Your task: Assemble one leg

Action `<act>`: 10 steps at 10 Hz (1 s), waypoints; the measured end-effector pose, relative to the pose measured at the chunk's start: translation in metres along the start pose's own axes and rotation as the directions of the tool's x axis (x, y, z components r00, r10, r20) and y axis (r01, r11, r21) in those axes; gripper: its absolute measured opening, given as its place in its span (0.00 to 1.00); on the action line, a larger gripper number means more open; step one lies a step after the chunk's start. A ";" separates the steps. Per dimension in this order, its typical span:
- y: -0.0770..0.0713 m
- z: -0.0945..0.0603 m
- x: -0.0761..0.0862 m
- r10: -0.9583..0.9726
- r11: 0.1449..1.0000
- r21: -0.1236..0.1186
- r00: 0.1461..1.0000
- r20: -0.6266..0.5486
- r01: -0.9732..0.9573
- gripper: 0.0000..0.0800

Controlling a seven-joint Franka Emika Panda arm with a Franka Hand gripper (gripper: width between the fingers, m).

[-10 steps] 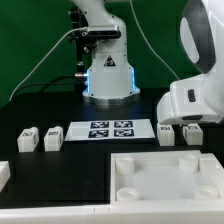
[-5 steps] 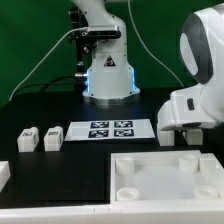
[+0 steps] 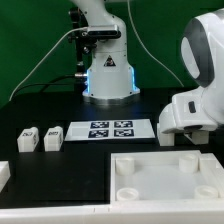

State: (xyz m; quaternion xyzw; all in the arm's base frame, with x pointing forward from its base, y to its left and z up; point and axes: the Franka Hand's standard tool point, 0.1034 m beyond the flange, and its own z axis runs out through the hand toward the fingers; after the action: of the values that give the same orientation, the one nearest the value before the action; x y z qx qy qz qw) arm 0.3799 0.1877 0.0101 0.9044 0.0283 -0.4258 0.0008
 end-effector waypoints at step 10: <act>0.004 -0.007 0.000 -0.014 1.000 0.000 1.000 -0.004 0.014 0.36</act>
Offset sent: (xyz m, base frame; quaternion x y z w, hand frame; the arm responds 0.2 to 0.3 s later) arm 0.0000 0.0000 0.0000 0.0000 0.0000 0.0000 1.0000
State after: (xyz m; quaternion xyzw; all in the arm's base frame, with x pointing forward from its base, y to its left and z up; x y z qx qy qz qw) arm 0.3853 0.1842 0.0148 0.9050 0.0345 -0.4241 -0.0024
